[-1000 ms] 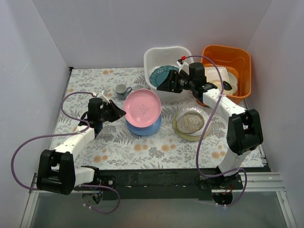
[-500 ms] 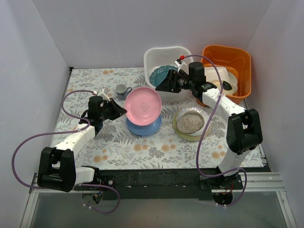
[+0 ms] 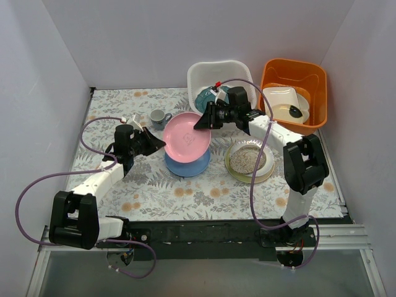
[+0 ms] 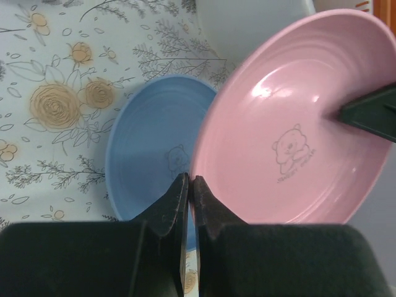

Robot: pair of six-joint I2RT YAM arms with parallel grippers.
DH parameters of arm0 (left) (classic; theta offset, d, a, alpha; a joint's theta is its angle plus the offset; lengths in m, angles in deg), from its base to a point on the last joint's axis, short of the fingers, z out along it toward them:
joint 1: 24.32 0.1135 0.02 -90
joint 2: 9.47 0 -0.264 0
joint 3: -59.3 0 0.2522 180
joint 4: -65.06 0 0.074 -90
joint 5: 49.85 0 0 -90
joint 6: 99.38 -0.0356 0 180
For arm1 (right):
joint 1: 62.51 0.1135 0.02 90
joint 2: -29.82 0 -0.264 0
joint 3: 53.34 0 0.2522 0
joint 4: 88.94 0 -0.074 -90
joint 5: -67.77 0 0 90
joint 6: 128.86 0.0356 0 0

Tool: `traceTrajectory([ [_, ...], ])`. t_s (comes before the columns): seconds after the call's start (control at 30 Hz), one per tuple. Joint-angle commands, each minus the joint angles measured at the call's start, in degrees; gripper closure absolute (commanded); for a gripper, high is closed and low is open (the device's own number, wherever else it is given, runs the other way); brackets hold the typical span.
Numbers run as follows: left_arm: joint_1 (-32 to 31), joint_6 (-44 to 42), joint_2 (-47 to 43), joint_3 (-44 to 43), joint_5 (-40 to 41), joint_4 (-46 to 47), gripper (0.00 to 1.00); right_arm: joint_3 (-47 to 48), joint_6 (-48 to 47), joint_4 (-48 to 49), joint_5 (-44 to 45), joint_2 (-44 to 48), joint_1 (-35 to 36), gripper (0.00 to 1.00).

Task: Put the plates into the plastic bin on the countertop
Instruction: Pick up the plate at the center of the board.

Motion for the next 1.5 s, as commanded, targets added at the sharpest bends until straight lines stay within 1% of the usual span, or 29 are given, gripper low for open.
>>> traceTrajectory([
  [0.0, -0.07, 0.17, -2.20, -1.48, -1.09, 2.34, 1.00, 2.59, 0.55, 0.85, -3.01, 0.00, 0.05, 0.86],
  [0.1, -0.07, 0.17, -2.37, -1.40, -0.83, 2.16, 1.00, 2.85, 0.47, 0.76, -2.92, 0.09, 0.05, 0.95],
  [0.2, -0.07, 0.08, -2.46, -1.31, -0.92, 2.16, 1.00, 2.85, 0.47, 0.85, -3.01, 0.00, 0.05, 0.99],
  [0.37, -0.15, -0.10, -2.64, -1.31, -0.83, 2.07, 0.99, 2.77, 0.47, 0.85, -3.01, 0.09, 0.05, 0.99],
  [0.4, -0.15, -0.01, -2.64, -1.22, -0.83, 1.90, 0.95, 2.77, 0.47, 0.85, -3.01, 0.09, 0.14, 0.99],
  [0.47, -0.07, -0.10, -2.81, -1.13, -0.65, 1.99, 0.93, 2.77, 0.64, 1.11, -3.10, 0.09, 0.05, 0.99],
  [0.5, -0.15, -0.18, -2.90, -1.05, -0.57, 1.99, 0.91, 2.85, 0.73, 1.20, -3.18, 0.09, 0.14, 0.99],
  [0.53, -0.07, -0.10, -2.99, -0.96, -0.39, 1.99, 0.82, 2.85, 0.73, 1.29, -3.18, 0.00, 0.14, 0.99],
  [0.6, -0.15, -0.18, -3.25, -0.96, -0.48, 1.90, 0.77, 2.94, 0.82, 1.38, -3.27, -0.09, 0.05, 0.99],
  [0.63, -0.07, -0.27, -3.25, -0.87, -0.13, 1.81, 0.72, 2.94, 0.99, 1.38, -3.36, -0.09, 0.05, 0.99],
  [0.67, -0.15, -0.19, -3.51, -0.78, 0.14, 1.81, 0.57, 2.94, 0.99, 1.64, -3.45, -0.09, 0.05, 0.99],
  [0.73, -0.15, -0.27, -3.87, -0.69, 0.23, 1.81, 0.40, 2.77, 1.08, 2.17, -3.71, 0.17, 0.05, 0.99],
  [0.77, -0.15, -0.36, -3.95, -0.52, 0.23, 1.72, 0.21, 2.42, 1.34, 2.60, -3.62, 0.26, 0.05, 0.99],
  [0.8, -0.07, -0.36, -4.04, -0.52, 0.40, 1.55, 0.14, 2.41, 1.35, 2.78, -3.54, 0.52, 0.05, 0.99],
  [0.87, -0.07, -0.45, -4.31, -0.61, 0.93, 1.46, 0.04, 2.50, 1.35, 2.70, -3.27, 0.79, 0.14, 0.99],
  [0.9, -0.15, -0.71, -4.39, -0.61, 1.10, 1.46, 0.02, 2.76, 1.26, 2.52, -2.92, 0.88, 0.05, 0.99],
  [1.07, -0.15, -1.24, -3.78, -2.27, 1.46, 0.58, 0.02, 3.56, 0.64, 1.47, -2.04, 0.44, -0.12, 0.99],
  [1.2, -0.15, -1.15, -4.74, -2.01, 1.55, 0.49, 0.02, 5.66, 0.56, 0.68, -1.52, -1.14, -0.65, 0.99],
  [1.47, -0.15, -1.94, -9.22, 0.45, 2.16, 1.72, 0.02, 16.19, -1.11, -4.86, 0.33, -6.93, -2.84, 0.99],
])
